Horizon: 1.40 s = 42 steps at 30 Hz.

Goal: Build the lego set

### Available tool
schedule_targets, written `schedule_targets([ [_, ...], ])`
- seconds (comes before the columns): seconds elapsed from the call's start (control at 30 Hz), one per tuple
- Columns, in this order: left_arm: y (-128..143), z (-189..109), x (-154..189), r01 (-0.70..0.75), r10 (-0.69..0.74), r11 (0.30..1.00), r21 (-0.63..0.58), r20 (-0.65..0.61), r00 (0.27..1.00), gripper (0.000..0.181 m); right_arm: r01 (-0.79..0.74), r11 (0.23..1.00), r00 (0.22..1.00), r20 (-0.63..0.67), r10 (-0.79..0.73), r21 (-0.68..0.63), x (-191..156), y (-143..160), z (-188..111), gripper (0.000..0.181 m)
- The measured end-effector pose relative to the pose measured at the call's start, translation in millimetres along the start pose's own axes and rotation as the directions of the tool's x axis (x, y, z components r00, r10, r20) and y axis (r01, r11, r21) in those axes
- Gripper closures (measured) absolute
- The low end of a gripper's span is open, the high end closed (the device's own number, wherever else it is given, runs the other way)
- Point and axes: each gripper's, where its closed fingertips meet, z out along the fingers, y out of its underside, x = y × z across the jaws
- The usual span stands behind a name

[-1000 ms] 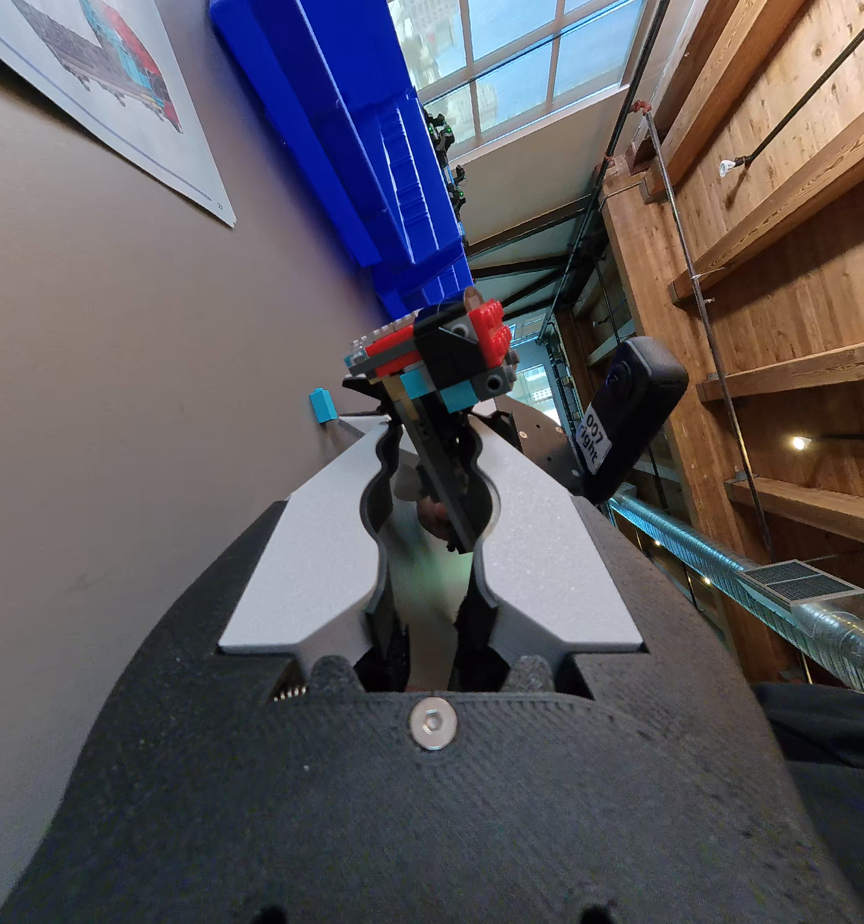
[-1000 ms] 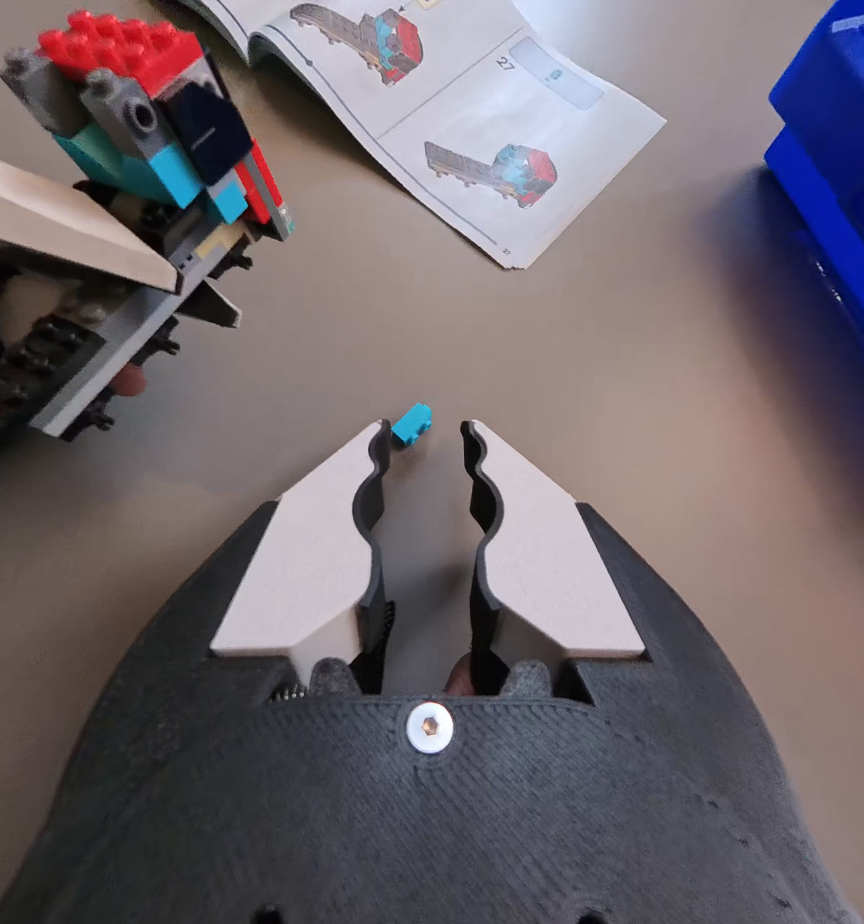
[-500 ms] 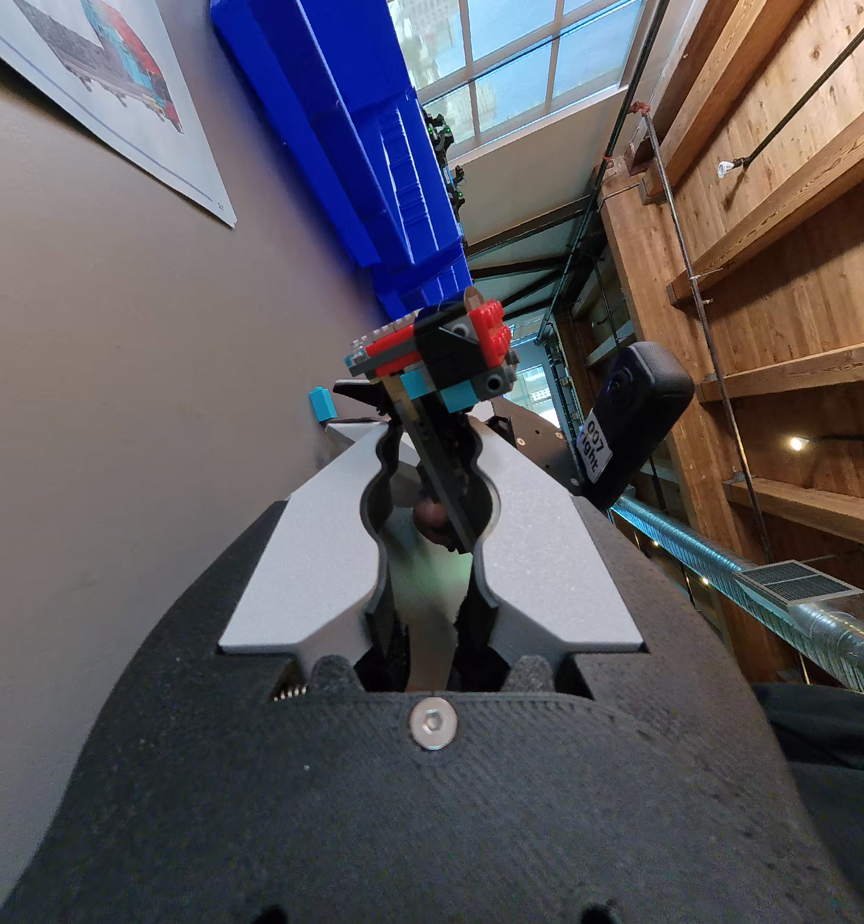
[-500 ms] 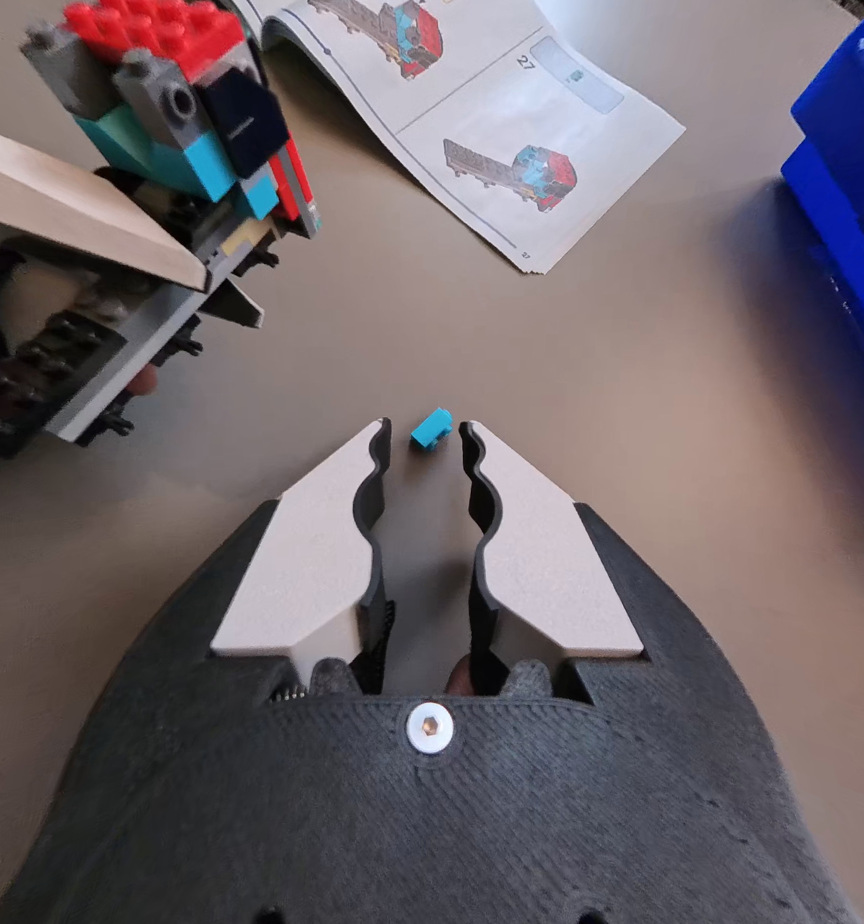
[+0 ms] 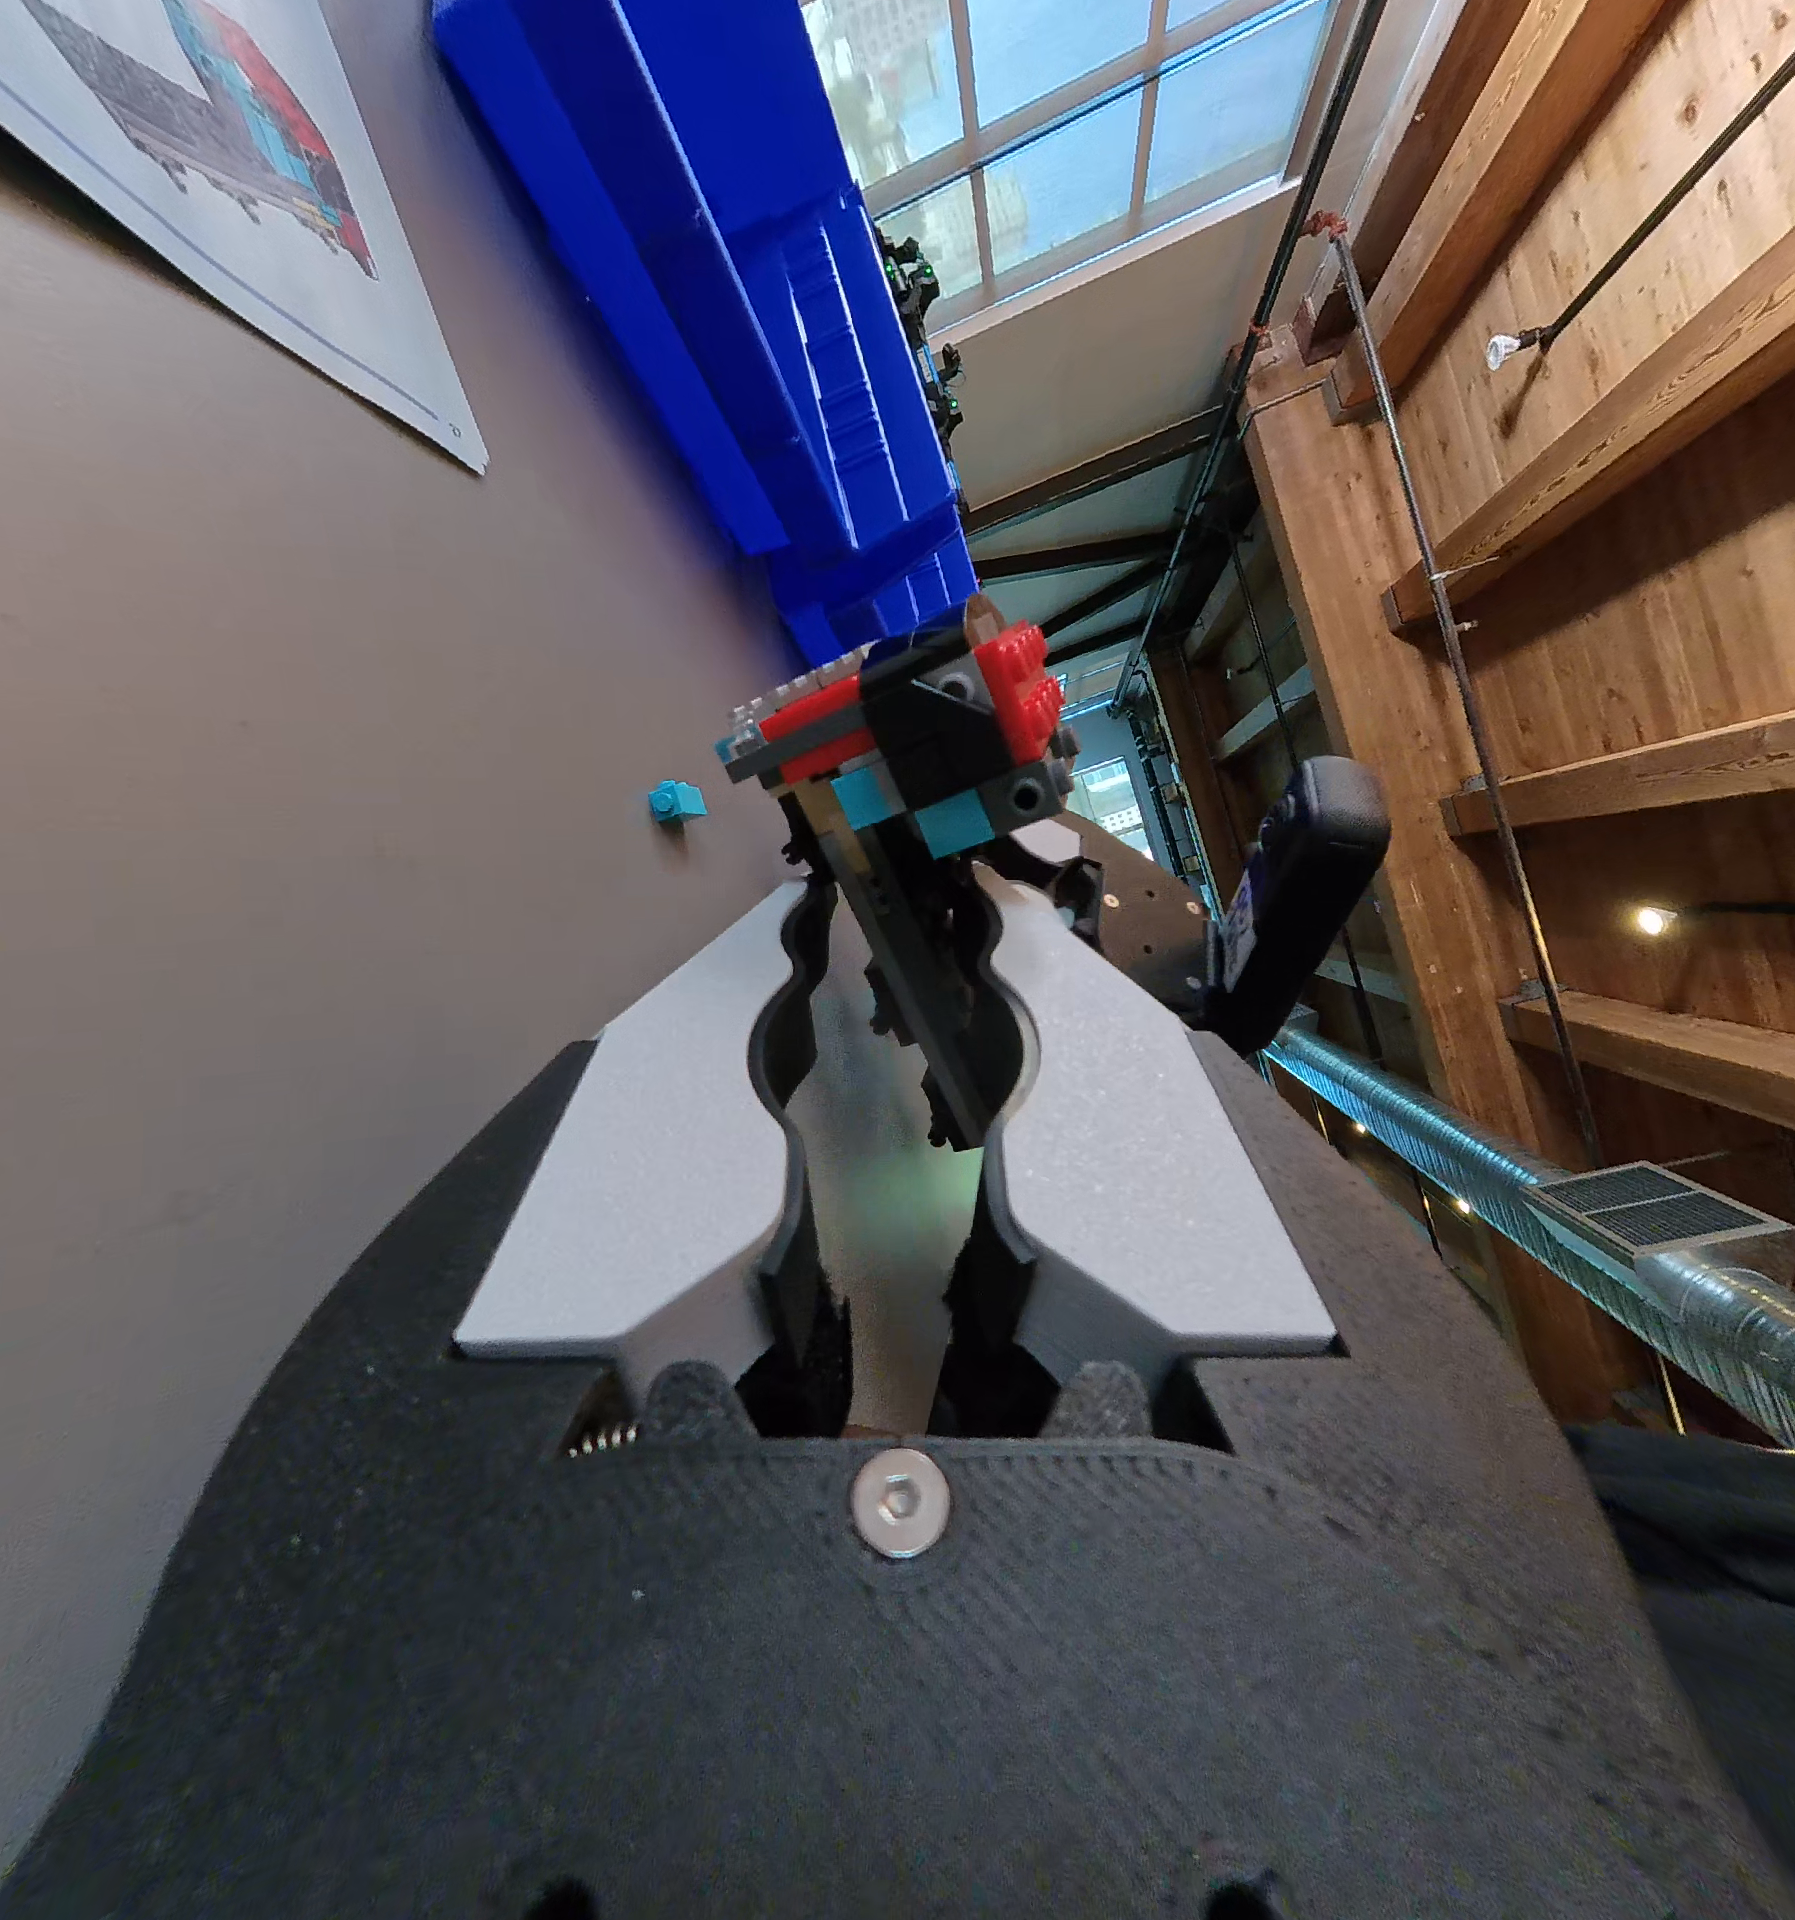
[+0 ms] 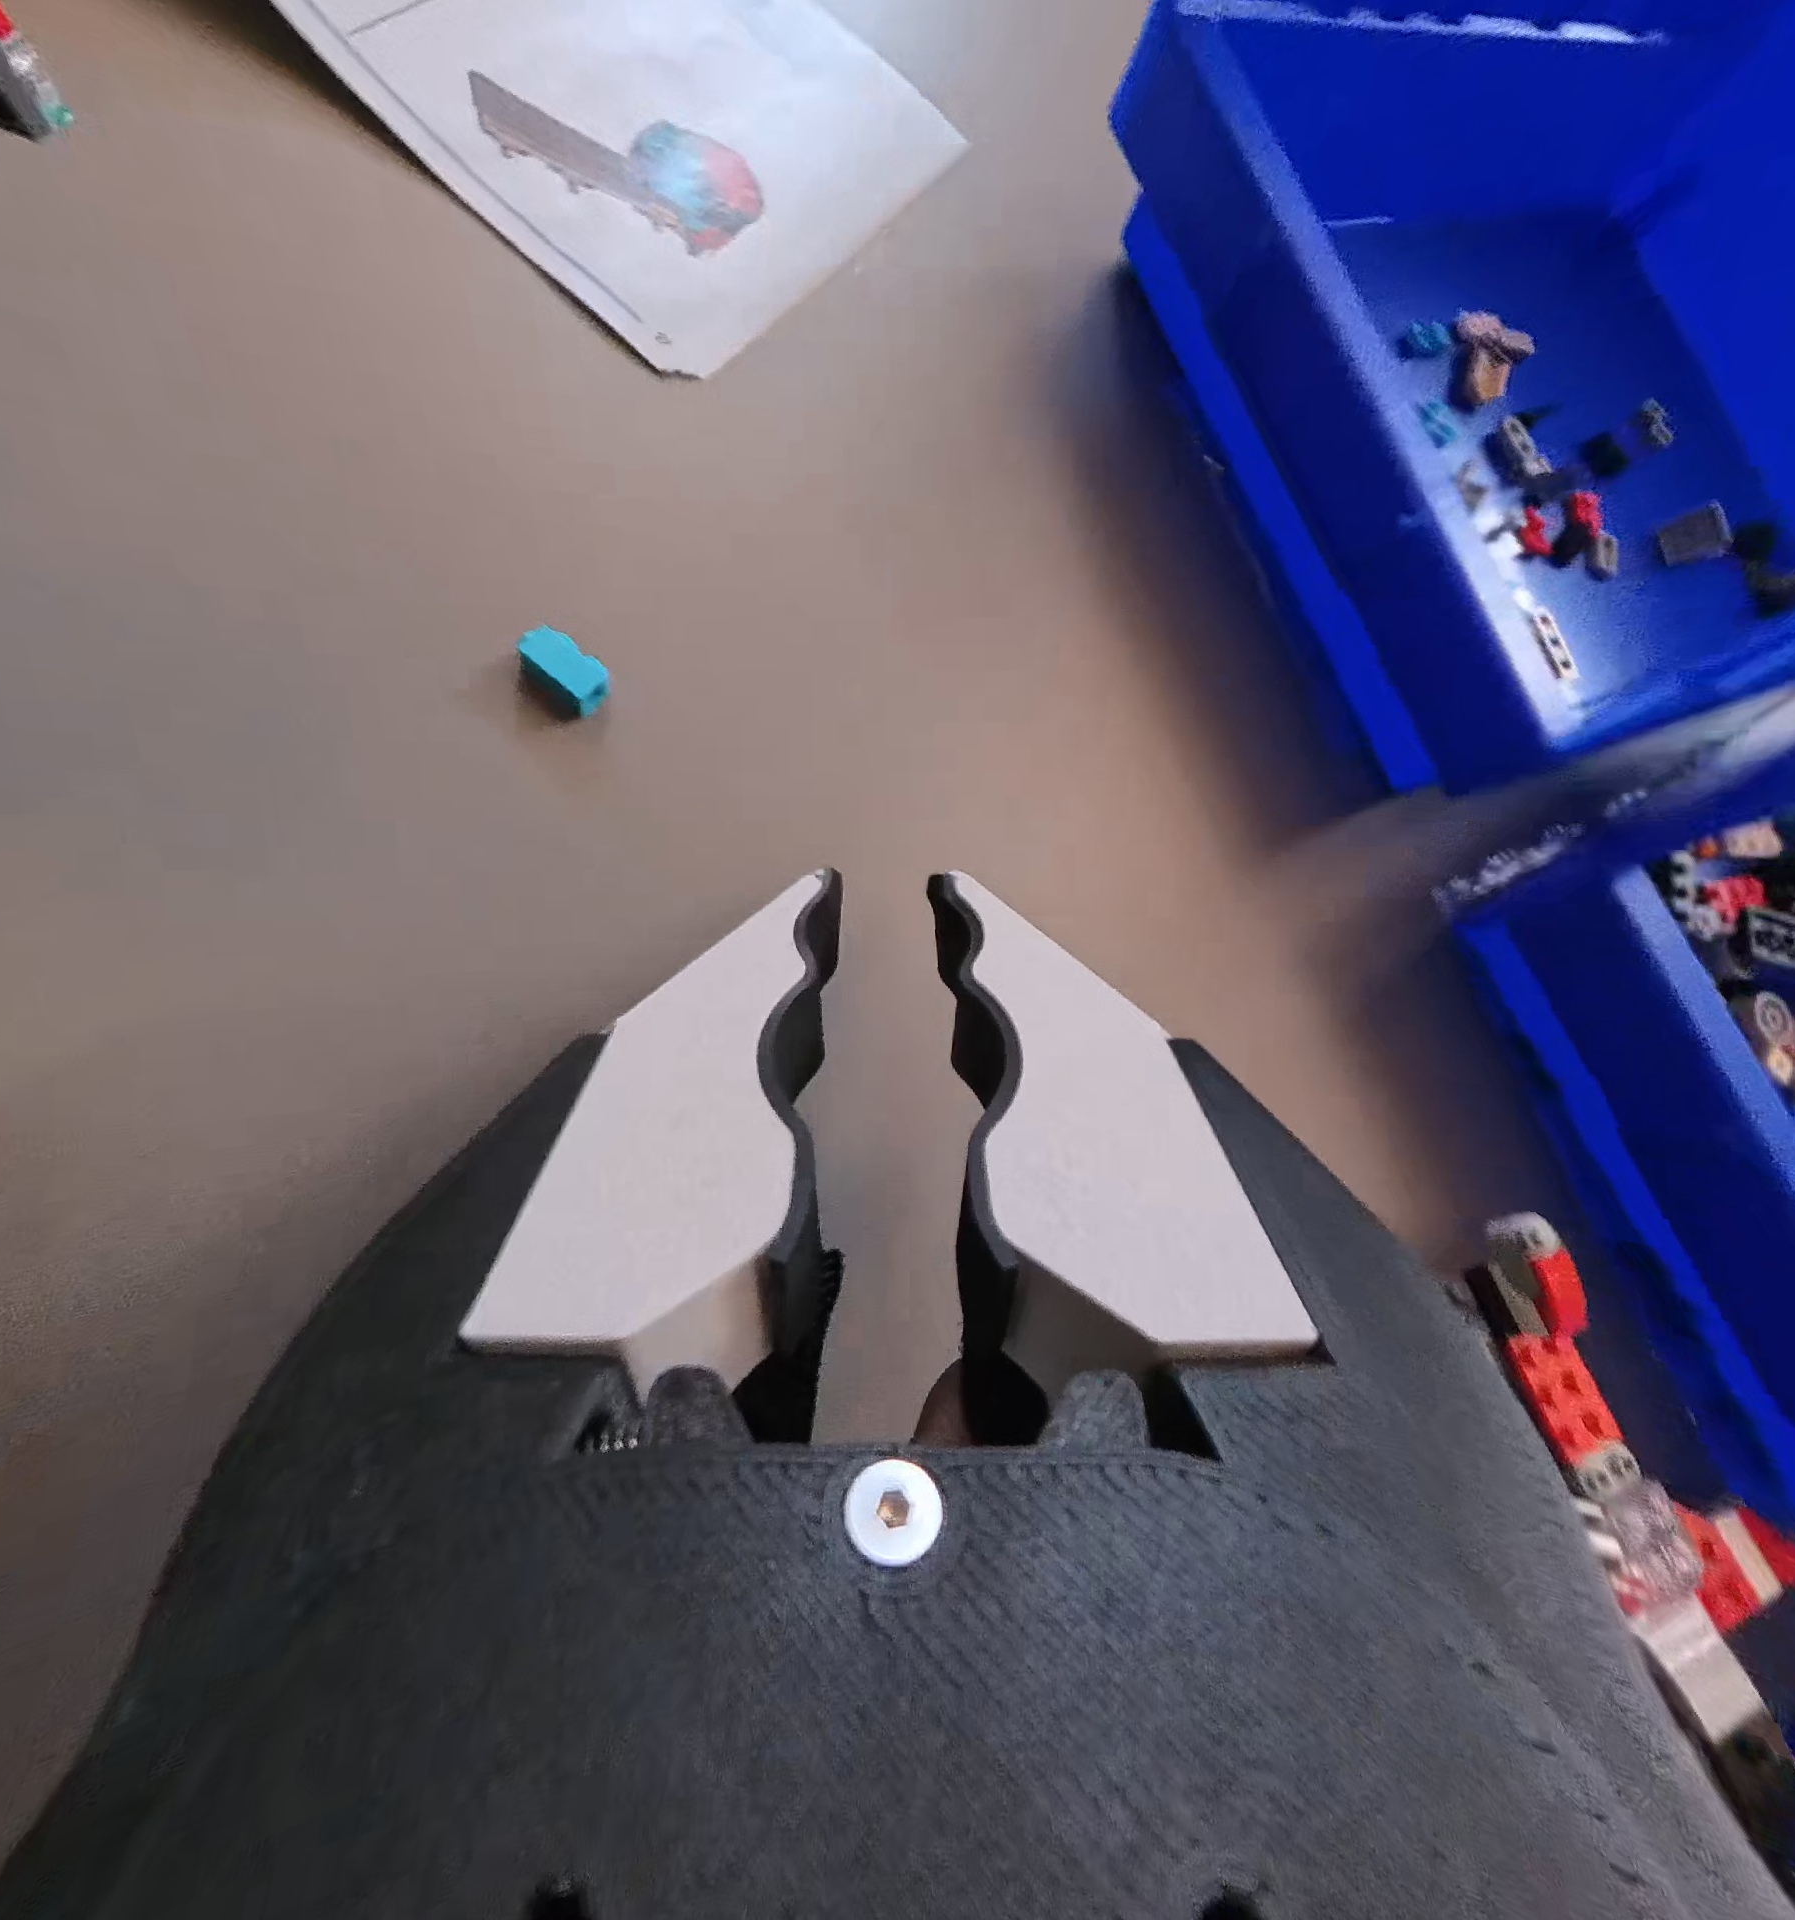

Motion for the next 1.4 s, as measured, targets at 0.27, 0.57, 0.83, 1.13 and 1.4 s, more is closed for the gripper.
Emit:
schedule_targets([
  [0.27, 1, 1, 0, -0.011, 0.011, 1.000, -0.005, 0.010, 1.000, 0.157, -0.111, 0.993, 0.992, 0.049, 0.112, -0.025, 32, 38, -57, 0.162],
  [0.57, 4, 3, -1, -0.022, 0.023, 1.000, -0.014, 0.020, 1.000, 0.157, -0.081, 0.978, 0.986, 0.130, 0.107, -0.194, 24, 110, -84, 0.155],
  [0.83, 4, 4, -1, -0.026, 0.026, 1.000, -0.016, 0.021, 0.999, 0.157, -0.061, 0.987, 0.985, 0.149, 0.084, -0.149, 10, 100, -61, 0.152],
  [1.13, 2, 1, 0, -0.021, 0.021, 1.000, -0.008, 0.009, 1.000, 0.157, 0.079, 0.992, 0.980, 0.190, -0.060, -0.094, -3, 76, -51, 0.150],
  [1.4, 3, 4, 2, -0.014, 0.014, 1.000, -0.010, -0.002, 1.000, 0.157, 0.053, 0.995, 0.971, 0.237, -0.031, -0.089, 14, 109, -69, 0.151],
])
